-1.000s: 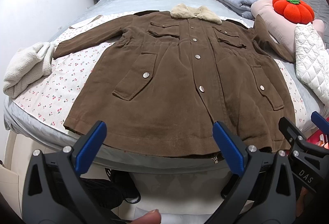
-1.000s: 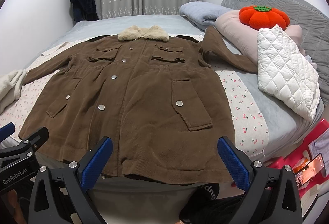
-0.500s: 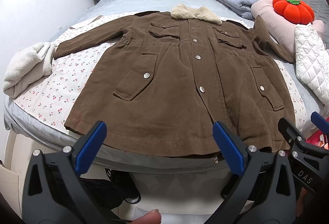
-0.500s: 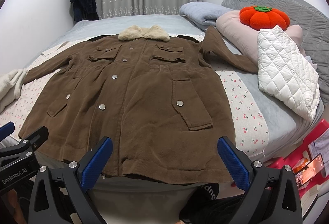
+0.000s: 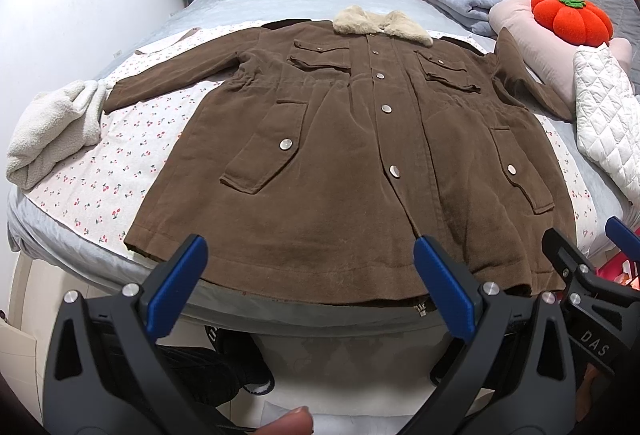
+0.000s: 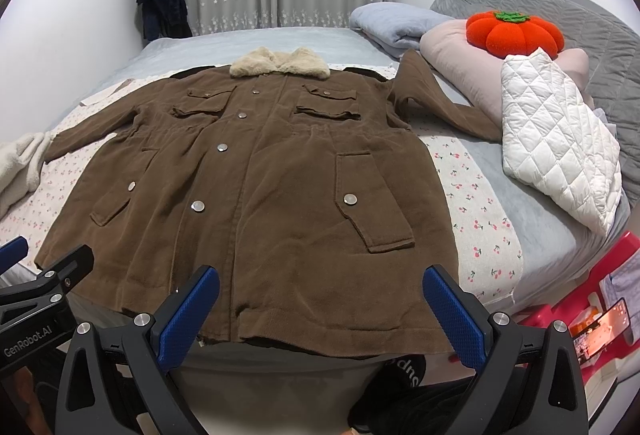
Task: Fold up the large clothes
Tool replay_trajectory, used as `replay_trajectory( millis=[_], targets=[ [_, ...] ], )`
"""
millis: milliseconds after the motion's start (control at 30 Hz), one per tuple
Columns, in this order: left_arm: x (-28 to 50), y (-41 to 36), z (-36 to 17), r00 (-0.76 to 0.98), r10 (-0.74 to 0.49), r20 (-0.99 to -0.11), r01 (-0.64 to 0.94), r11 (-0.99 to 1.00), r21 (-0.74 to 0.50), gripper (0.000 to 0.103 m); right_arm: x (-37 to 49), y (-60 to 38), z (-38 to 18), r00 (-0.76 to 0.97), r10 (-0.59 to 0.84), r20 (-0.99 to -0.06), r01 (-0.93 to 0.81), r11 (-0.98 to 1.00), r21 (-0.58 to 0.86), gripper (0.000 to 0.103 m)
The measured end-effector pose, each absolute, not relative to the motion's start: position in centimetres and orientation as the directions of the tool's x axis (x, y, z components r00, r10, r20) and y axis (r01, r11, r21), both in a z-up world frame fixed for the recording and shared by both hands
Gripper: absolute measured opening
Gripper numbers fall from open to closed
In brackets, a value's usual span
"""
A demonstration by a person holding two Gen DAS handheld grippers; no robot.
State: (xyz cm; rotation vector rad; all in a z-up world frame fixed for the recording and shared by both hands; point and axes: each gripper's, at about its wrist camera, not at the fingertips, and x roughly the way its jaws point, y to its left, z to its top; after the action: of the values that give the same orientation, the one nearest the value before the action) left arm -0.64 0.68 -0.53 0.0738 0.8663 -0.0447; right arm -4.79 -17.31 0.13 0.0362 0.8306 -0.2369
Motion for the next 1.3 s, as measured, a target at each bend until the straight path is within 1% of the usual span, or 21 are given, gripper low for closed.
replay_trajectory(
  millis=[333, 433, 600, 733, 900, 1000, 1100, 1233, 1300],
  targets=[
    [0.8, 0.9, -1.9, 0.617, -0.012, -0.787, 0.064, 0.997, 0.035, 0.102, -4.0, -17.7, -0.7, 0.626, -0.202, -0.753, 0.228, 0.971, -0.071, 0.103],
    [2.0, 1.6, -2.3, 0.616, 0.000, -0.788, 0.041, 0.999, 0.031, 0.102, -3.3, -18.2, -1.0, 0.615, -0.195, -0.764, 0.224, 0.972, -0.068, 0.103],
    [5.1, 4.1, -2.5, 0.603, -0.001, -0.798, 0.033, 0.999, 0.024, 0.102, -2.0, -19.9, -0.9, 0.635, -0.099, -0.766, 0.142, 0.990, -0.010, 0.103],
    [7.4, 7.0, -2.5, 0.593, 0.032, -0.804, 0.015, 0.999, 0.050, 0.102, -1.0, -22.1, -0.8, 0.629, -0.075, -0.774, 0.129, 0.992, 0.010, 0.103],
    [10.2, 11.6, -3.8, 0.513, -0.012, -0.858, 0.074, 0.997, 0.030, 0.102, 0.1, -26.8, -1.1, 0.590, -0.064, -0.805, 0.149, 0.988, 0.030, 0.103],
    [12.0, 15.3, -5.3, 0.435, -0.077, -0.897, 0.043, 0.997, -0.065, 0.102, 0.4, -29.8, -2.1, 0.525, -0.004, -0.851, 0.141, 0.987, 0.082, 0.103],
    [13.4, 19.2, -7.3, 0.362, -0.164, -0.918, -0.037, 0.981, -0.189, 0.102, 0.3, -32.0, -3.4, 0.496, 0.082, -0.865, 0.121, 0.979, 0.162, 0.103],
    [14.1, 22.2, -9.8, 0.302, -0.298, -0.906, -0.078, 0.939, -0.334, 0.102, 0.5, -35.1, -6.0, 0.459, 0.270, -0.846, 0.174, 0.907, 0.383, 0.103],
    [14.1, 22.9, -11.2, 0.282, -0.393, -0.875, -0.077, 0.900, -0.429, 0.101, 0.7, -36.1, -7.2, 0.450, 0.349, -0.822, 0.195, 0.860, 0.472, 0.102]
  ],
)
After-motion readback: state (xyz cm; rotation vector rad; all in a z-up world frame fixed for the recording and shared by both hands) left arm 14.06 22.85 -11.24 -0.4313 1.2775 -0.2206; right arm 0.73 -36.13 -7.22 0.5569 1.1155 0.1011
